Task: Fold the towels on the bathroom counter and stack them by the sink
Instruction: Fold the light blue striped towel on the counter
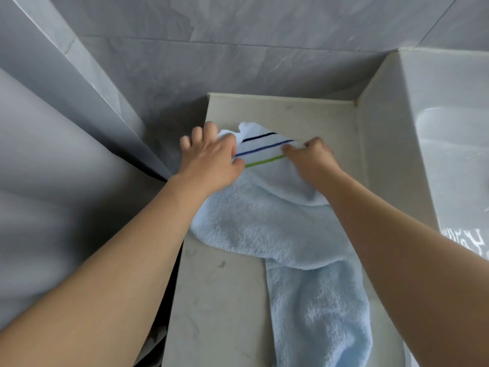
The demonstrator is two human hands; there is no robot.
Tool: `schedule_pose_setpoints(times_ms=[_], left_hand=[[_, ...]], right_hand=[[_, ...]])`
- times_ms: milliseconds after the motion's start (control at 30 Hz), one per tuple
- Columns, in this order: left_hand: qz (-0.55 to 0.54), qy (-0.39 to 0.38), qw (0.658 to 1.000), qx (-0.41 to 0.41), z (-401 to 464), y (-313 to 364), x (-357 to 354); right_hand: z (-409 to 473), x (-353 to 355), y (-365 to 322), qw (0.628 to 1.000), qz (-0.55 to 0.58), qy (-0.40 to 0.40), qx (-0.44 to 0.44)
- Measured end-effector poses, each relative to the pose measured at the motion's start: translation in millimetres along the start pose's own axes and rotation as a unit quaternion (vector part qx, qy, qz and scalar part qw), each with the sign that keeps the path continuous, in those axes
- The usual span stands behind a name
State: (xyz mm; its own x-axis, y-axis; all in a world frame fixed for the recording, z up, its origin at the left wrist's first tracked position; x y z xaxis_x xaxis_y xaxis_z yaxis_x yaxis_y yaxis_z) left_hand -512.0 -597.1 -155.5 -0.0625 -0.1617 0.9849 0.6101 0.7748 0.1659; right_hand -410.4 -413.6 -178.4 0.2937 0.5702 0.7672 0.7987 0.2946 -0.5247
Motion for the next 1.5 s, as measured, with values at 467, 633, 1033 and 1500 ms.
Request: schedule_pose_setpoints(times_ms=[467,633,1033,1500], left_hand=[[-0.029,-0.038,0.999,0.016,-44,44,-65],[-0.020,0.002,0.998,0.055,-31,11,-71],[-0.105,0.072,0.983,0.134,20,-17,-69],[-0.153,0.189,0.960,0.137,-6,-11,-47]], right_hand=[[-13,11,21,0.942,-0.174,0.250,0.143],[7,-5,47,0.952,-0.257,0.104,0.128],[10,-36,31,0.957,-0.195,0.195,0.090],[-84,3,49,0.919,0.150,0.333,0.145]])
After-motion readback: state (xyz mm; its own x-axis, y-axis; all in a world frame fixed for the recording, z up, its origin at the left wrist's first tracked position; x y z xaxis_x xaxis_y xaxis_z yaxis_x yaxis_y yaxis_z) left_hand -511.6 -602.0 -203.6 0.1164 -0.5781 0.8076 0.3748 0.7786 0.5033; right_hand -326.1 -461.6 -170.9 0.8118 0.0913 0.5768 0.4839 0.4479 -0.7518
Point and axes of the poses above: each hand's wrist, its own z-axis towards the middle knuckle, its own x-axis out of the back of the hand, y = z × x, the point moved 2 cm from there along z, towards the middle knuckle, and after that the axes turned 8 degrees about y, right-handed, at the moved point
